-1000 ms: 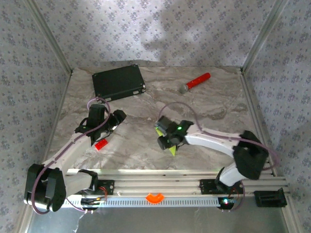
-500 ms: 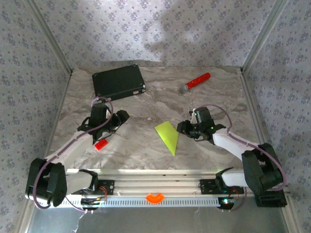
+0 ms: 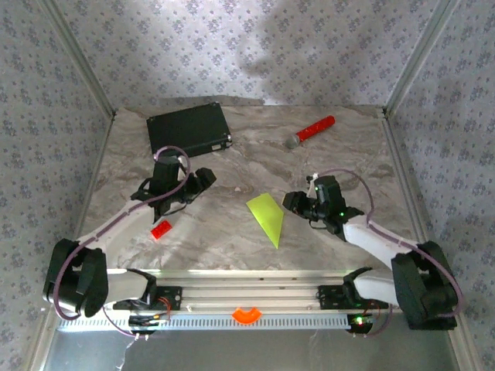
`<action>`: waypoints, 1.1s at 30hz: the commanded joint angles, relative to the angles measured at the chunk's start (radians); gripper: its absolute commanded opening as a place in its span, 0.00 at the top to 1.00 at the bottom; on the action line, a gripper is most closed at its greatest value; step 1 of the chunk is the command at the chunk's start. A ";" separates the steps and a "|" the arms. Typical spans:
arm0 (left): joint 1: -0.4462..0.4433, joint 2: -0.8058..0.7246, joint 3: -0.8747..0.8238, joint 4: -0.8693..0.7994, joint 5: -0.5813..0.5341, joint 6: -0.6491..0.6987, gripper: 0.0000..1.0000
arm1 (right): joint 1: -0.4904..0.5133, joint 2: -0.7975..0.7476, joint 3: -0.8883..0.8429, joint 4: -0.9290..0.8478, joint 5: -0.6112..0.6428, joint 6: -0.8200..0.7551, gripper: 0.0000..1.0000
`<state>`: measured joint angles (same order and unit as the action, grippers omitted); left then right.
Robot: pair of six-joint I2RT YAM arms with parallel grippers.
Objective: Fold a paper plane with a square sheet of paper (pick it up from the middle)
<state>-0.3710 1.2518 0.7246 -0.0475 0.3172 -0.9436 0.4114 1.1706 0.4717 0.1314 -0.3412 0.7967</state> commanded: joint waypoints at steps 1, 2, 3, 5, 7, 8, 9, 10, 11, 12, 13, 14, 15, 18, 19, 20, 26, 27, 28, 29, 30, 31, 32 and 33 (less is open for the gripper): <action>-0.009 -0.003 0.019 0.017 -0.021 0.017 0.27 | 0.006 -0.080 -0.030 -0.013 0.111 -0.023 0.67; -0.009 -0.001 0.019 0.017 -0.023 0.018 0.27 | 0.006 -0.098 -0.033 -0.030 0.129 -0.030 0.66; -0.011 0.001 0.019 0.013 -0.029 0.019 0.27 | 0.006 -0.118 -0.036 -0.041 0.138 -0.047 0.65; -0.013 0.003 0.017 0.001 -0.043 0.022 0.27 | 0.005 -0.151 -0.042 -0.056 0.160 -0.069 0.65; -0.016 0.003 0.016 -0.008 -0.060 0.020 0.27 | 0.000 -0.179 -0.051 -0.070 0.180 -0.079 0.65; -0.017 0.003 0.018 -0.011 -0.067 0.019 0.28 | -0.001 -0.190 -0.062 -0.064 0.183 -0.081 0.65; -0.017 0.002 0.017 -0.012 -0.074 0.016 0.28 | -0.004 -0.199 -0.073 -0.062 0.182 -0.067 0.65; -0.019 0.000 0.016 -0.013 -0.080 0.011 0.28 | -0.011 -0.207 -0.083 -0.061 0.180 -0.049 0.65; -0.020 -0.002 0.016 -0.013 -0.086 0.008 0.28 | -0.024 -0.216 -0.096 -0.048 0.157 -0.030 0.63; -0.022 -0.004 0.017 -0.014 -0.090 0.005 0.28 | -0.038 -0.222 -0.110 -0.022 0.126 -0.017 0.62; -0.021 -0.006 0.019 -0.014 -0.091 0.007 0.28 | -0.057 -0.226 -0.126 0.009 0.080 -0.011 0.64; -0.023 -0.007 0.019 -0.019 -0.096 0.007 0.28 | -0.073 -0.227 -0.141 0.055 0.037 -0.009 0.67; -0.023 -0.007 0.021 -0.024 -0.098 0.005 0.28 | -0.089 -0.223 -0.157 0.106 -0.014 -0.004 0.69; -0.026 -0.006 0.017 -0.029 -0.101 -0.001 0.28 | -0.125 -0.193 -0.140 0.137 -0.106 -0.003 0.79; -0.026 -0.006 0.013 -0.028 -0.103 -0.004 0.28 | -0.127 -0.170 -0.119 0.101 -0.111 -0.010 0.85; -0.027 -0.007 0.010 -0.025 -0.109 -0.008 0.28 | -0.128 -0.147 -0.092 0.066 -0.120 -0.020 0.88; -0.031 0.014 0.014 -0.008 -0.095 -0.022 0.29 | -0.132 0.028 -0.001 0.101 -0.312 0.024 0.90; -0.032 0.014 0.016 -0.005 -0.090 -0.020 0.29 | -0.131 0.046 -0.001 0.119 -0.326 0.042 0.90; -0.033 0.017 0.016 0.001 -0.084 -0.017 0.29 | -0.128 0.060 -0.001 0.121 -0.329 0.050 0.90; -0.035 0.017 0.016 0.002 -0.082 -0.016 0.29 | -0.127 0.072 0.001 0.102 -0.321 0.049 0.90; -0.036 0.018 0.015 0.006 -0.079 -0.016 0.29 | -0.126 0.081 0.003 0.082 -0.314 0.039 0.90; -0.037 0.021 0.013 0.012 -0.074 -0.013 0.30 | -0.127 0.090 0.004 0.062 -0.309 0.026 0.90; -0.038 0.025 0.012 0.020 -0.065 -0.005 0.30 | -0.126 0.099 0.007 0.037 -0.304 0.014 0.90; -0.039 0.028 0.015 0.021 -0.059 0.002 0.30 | -0.126 0.106 0.013 0.015 -0.303 0.009 0.90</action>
<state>-0.4026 1.2682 0.7254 -0.0540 0.2302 -0.9543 0.2829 1.2606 0.4561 0.2070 -0.6151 0.8143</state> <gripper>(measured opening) 0.698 0.103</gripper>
